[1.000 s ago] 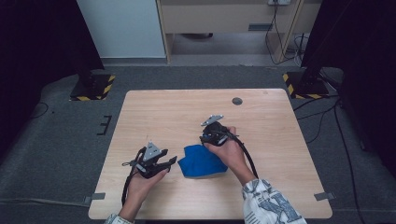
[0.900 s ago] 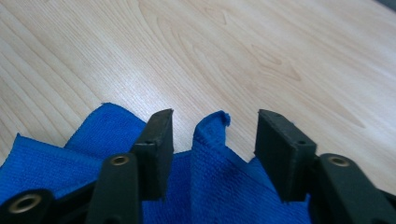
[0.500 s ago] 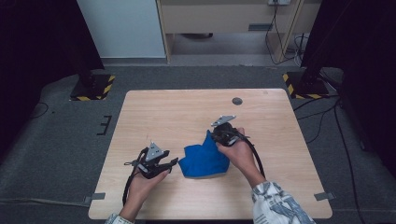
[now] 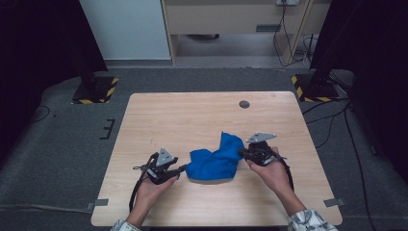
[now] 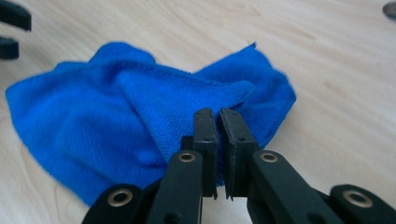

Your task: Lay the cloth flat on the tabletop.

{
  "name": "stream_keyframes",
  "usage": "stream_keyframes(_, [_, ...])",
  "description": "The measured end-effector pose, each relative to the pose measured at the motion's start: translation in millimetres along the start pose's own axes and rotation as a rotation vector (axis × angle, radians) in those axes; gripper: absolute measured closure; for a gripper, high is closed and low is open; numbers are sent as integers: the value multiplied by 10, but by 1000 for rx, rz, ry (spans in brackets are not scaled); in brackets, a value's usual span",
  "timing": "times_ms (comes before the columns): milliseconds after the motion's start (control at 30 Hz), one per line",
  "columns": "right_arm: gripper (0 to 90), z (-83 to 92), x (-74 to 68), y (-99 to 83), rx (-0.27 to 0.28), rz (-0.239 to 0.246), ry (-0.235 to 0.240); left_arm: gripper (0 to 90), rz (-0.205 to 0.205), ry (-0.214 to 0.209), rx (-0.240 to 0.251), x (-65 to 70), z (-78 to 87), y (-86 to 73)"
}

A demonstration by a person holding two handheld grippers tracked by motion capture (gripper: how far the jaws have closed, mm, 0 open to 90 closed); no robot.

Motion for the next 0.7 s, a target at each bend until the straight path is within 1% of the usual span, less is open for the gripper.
stream_keyframes(33, [852,25,-1,-78,3,-7,8,528,-2,2,2,-4,-5,4])
stream_keyframes(67, [852,25,-1,-78,3,-7,8,528,-4,1,1,-5,-10,5])
stream_keyframes(100, [844,21,-1,-155,-3,-9,16,526,-10,1,-2,-5,-22,5])
stream_keyframes(133, [837,12,-3,-195,-11,-12,21,525,-13,2,-4,-4,-26,3])
stream_keyframes(167, [837,12,-3,-195,-11,-12,21,525,-13,2,-4,-4,-26,3])
stream_keyframes(200, [829,-14,4,-257,-12,-17,22,524,-15,4,-7,-5,-28,-3])
stream_keyframes(267, [824,-26,8,-286,-16,-21,21,524,-16,4,-9,-5,-26,-6])
stream_keyframes(300, [823,-50,14,-334,-16,-34,25,524,-15,7,-8,-13,-18,-6])
stream_keyframes(400, [793,-86,19,-403,-38,-39,26,521,-11,11,-9,-27,-13,-11])
stream_keyframes(467, [779,-95,23,-420,-43,-39,20,519,-11,12,-10,-29,-11,-12])
stream_keyframes(533, [719,-104,42,-432,-47,-45,22,519,-12,13,-9,-31,-7,-11])
stream_keyframes(567, [719,-104,42,-432,-47,-45,22,518,-12,13,-9,-31,-7,-11])
stream_keyframes(600, [679,-91,40,-416,-36,-54,21,518,-13,14,-9,-34,-4,-11])
stream_keyframes(667, [651,-57,53,-390,-28,-49,19,519,-14,15,-9,-36,-3,-11])
stream_keyframes(700, [649,-39,60,-368,-17,-57,16,520,-14,16,-9,-37,-2,-10])
Point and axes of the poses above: each handheld gripper's, and its own axes: z roughly backward along the jaws, y roughly out of its top, x roughly to its right, the point moved 7 cm from there along -z, roughly forward along the jaws, and after that the axes turned 2 degrees about y, right-handed, at the moved point
